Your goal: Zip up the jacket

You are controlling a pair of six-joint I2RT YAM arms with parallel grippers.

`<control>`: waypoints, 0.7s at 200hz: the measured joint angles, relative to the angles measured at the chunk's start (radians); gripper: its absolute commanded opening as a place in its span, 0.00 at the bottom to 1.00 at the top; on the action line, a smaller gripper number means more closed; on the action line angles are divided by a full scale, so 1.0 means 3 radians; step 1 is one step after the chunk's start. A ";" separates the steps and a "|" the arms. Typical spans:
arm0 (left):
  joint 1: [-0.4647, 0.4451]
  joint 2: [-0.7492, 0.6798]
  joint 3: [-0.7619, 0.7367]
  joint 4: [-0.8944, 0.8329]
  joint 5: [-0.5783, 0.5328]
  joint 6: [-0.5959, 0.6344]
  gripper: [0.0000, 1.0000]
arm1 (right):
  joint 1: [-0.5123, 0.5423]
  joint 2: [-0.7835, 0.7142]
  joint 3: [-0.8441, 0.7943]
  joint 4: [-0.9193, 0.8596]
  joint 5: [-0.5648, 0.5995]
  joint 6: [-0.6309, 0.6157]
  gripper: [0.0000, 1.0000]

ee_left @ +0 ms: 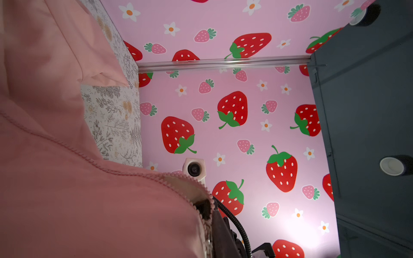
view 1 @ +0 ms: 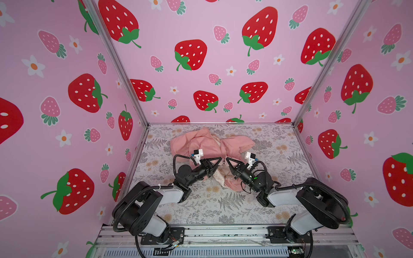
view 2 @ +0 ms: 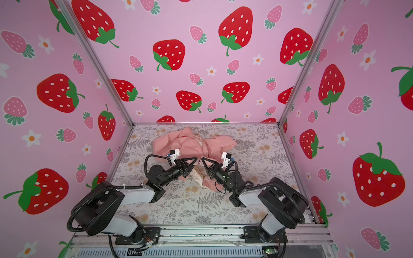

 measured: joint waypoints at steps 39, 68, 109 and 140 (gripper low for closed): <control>-0.0031 -0.0053 0.0004 -0.0060 0.0023 0.0046 0.30 | 0.0000 -0.0060 -0.0006 -0.0005 0.0006 -0.0055 0.00; -0.0055 -0.0053 0.0036 -0.0099 0.0053 0.0060 0.29 | 0.0000 -0.0060 -0.0006 -0.0008 0.0006 -0.0057 0.00; -0.0118 -0.0017 0.0172 -0.0064 0.0114 0.0065 0.19 | -0.0001 -0.0060 -0.0020 -0.0008 0.0019 -0.0058 0.00; -0.0123 0.0074 0.0179 0.0003 0.0137 0.0053 0.08 | -0.0001 -0.0060 -0.0023 -0.0011 0.0029 -0.0065 0.00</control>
